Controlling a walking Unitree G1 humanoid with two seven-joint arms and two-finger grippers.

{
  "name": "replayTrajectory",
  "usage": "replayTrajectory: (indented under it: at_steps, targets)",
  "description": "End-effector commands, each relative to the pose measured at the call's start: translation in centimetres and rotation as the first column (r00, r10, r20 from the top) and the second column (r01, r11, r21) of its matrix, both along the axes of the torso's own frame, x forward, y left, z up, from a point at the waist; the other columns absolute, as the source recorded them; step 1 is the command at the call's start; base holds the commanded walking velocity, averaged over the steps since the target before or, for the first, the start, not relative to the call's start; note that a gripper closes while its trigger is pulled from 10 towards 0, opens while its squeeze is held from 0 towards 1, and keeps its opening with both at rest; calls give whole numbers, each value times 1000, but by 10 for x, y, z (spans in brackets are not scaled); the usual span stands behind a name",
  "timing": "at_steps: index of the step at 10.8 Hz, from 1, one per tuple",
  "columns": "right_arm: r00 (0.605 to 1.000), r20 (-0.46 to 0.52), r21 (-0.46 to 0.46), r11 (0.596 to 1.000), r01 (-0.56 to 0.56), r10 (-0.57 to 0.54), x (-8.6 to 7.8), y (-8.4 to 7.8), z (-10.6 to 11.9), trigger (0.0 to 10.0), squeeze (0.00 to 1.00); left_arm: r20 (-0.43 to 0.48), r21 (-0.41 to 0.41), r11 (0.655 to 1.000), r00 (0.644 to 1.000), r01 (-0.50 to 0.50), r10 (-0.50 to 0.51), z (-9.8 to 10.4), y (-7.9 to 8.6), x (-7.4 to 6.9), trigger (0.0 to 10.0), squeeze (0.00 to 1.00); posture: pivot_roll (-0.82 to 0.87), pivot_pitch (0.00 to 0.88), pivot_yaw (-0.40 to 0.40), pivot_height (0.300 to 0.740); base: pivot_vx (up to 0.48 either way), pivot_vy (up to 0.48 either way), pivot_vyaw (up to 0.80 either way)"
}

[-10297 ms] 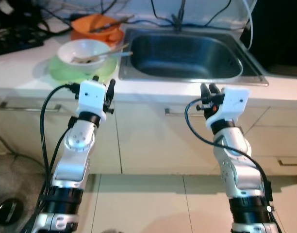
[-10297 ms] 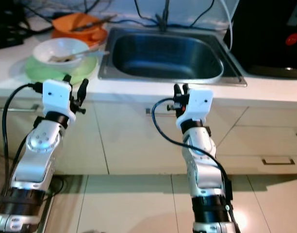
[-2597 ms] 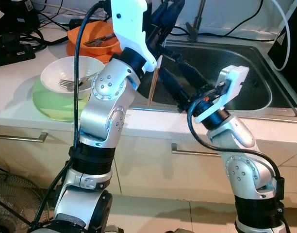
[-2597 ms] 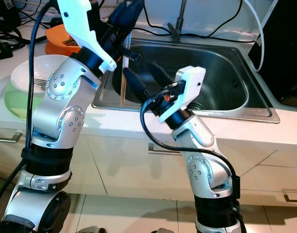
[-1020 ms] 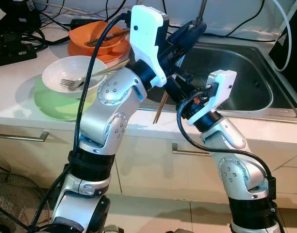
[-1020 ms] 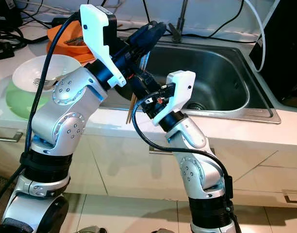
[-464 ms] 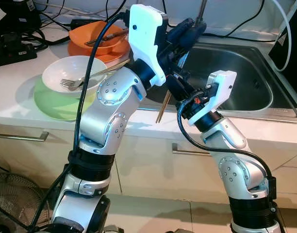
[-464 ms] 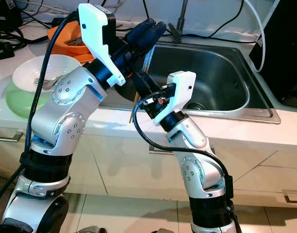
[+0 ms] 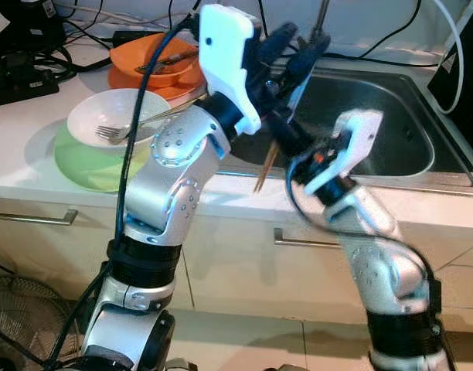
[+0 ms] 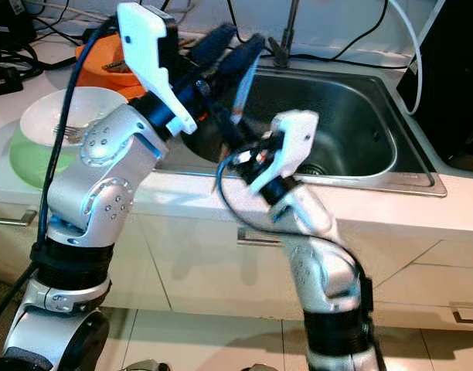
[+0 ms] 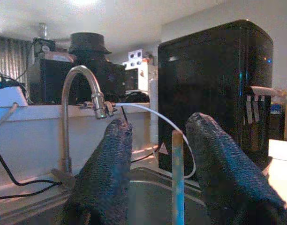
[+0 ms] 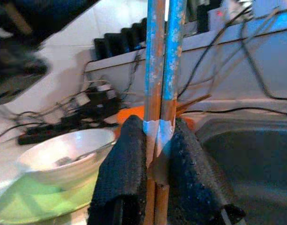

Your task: Kitchen organization

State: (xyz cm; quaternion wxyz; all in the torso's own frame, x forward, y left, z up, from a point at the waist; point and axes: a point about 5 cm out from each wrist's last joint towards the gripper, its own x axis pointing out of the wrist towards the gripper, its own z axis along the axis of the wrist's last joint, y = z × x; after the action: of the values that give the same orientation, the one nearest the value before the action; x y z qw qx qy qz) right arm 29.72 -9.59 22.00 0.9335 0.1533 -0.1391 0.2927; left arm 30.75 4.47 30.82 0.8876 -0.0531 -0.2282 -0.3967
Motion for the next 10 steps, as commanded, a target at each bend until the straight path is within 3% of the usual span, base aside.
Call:
replayTrajectory:
  at_steps: [1,3,4,5,6,8,10]
  targets:
    - [998,18,-4,998,55,-55,5,-7,4,0,0,22,-11,1000,1000,-6,7,5,1,-3,10000,0,-37,51,-46,740,0,0,0]
    - [989,21,-37,988,148,-147,21,-20,8,0,0,1,0,1000,1000,-14,14,-1,5,-4,10000,0,-37,50,-48,740,0,0,0]
    - [977,16,-63,974,215,-215,32,-27,8,2745,0,-20,22,999,999,-39,40,-9,12,-3,10000,0,-37,50,-48,740,0,0,0]
    - [932,2,-121,925,361,-363,56,-43,4,10000,0,-102,103,989,988,-109,119,-39,31,0,10000,0,-29,52,-56,740,0,0,0]
    - [905,25,-173,890,423,-425,72,-48,4,10000,0,-195,185,969,960,-164,200,-78,48,-2,10000,0,-22,53,-61,740,0,0,0]
    - [882,18,-170,868,467,-472,83,-51,2,10000,0,-267,243,954,933,-178,242,-106,55,-8,10000,0,-4,62,-79,740,0,0,0]
    - [882,9,-168,869,466,-472,95,-46,-5,10000,0,-302,299,945,926,-135,228,-120,52,-18,10000,0,17,80,-92,740,0,0,0]
